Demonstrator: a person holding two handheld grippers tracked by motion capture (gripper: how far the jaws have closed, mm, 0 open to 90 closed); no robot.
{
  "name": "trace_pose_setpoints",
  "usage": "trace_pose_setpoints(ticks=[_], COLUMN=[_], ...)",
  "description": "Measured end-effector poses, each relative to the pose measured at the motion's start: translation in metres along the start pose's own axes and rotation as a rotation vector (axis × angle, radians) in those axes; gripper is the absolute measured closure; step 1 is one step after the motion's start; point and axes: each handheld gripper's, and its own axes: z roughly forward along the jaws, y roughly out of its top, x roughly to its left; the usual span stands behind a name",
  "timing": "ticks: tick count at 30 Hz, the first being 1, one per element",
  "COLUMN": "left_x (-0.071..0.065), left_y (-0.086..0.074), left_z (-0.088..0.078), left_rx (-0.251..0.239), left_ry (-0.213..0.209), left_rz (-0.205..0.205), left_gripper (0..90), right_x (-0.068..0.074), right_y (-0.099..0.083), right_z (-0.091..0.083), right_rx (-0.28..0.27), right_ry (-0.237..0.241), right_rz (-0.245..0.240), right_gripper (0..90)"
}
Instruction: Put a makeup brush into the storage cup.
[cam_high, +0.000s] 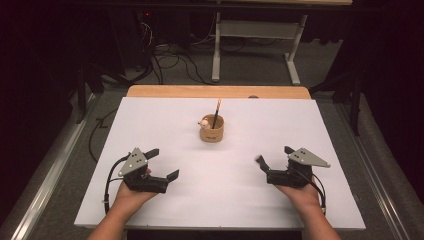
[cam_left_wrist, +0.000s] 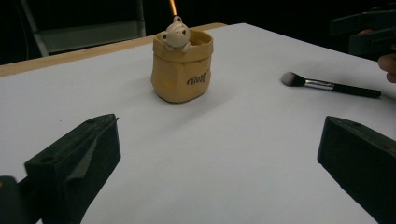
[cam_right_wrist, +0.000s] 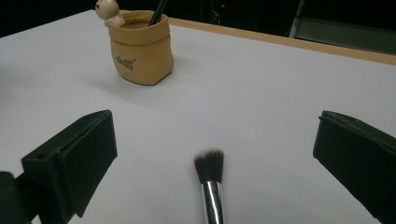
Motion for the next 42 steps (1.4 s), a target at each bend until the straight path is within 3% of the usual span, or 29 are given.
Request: trace_pose_setpoints(ticks=[19, 23, 42], left_x=[-0.001, -0.006, -0.006], left_y=[0.001, 0.001, 0.001], left_z=[0.004, 0.005, 0.006], left_rx=[-0.001, 0.014, 0.015], left_ry=[-0.008, -0.011, -0.014], left_rz=[0.006, 0.028, 0.023], left_gripper=[0.0, 0.0, 0.0], right_x=[-0.002, -0.004, -0.006], right_y=[-0.009, -0.009, -0.014], right_z=[0.006, 0.005, 0.011], right_rx=[0.155, 0.167, 0.253], right_ry=[-0.025, -0.021, -0.018], right_rz=[-0.020, -0.006, -0.016], right_gripper=[1.3, 1.3, 1.4])
